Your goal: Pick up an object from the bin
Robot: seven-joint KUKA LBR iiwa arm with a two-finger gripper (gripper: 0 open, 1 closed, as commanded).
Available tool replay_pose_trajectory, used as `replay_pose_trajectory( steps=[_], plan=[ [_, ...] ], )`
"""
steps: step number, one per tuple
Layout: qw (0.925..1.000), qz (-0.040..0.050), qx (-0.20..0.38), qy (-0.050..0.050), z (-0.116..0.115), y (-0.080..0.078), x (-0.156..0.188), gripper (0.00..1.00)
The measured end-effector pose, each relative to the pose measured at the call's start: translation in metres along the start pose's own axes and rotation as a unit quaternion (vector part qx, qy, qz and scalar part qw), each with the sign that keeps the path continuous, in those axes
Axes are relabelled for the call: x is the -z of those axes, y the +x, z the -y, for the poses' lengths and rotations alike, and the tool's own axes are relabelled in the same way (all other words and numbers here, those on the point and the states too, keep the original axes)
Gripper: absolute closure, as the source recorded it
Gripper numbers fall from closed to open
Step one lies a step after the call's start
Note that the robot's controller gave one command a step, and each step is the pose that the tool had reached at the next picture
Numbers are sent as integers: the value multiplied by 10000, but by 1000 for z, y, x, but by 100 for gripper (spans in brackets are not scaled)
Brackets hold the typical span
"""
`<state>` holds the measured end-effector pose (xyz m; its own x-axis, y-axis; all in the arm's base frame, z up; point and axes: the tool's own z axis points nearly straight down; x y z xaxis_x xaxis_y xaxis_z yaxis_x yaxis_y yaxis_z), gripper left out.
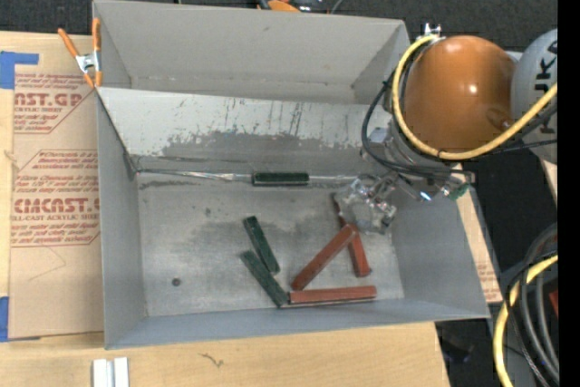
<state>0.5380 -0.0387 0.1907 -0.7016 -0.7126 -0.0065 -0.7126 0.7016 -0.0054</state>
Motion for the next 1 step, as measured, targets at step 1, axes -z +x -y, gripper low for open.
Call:
replay_pose_trajectory(
  steps=[1],
  plan=[
    [10000, -16, -9, -29, -1, 1, -3, 0]
  ],
)
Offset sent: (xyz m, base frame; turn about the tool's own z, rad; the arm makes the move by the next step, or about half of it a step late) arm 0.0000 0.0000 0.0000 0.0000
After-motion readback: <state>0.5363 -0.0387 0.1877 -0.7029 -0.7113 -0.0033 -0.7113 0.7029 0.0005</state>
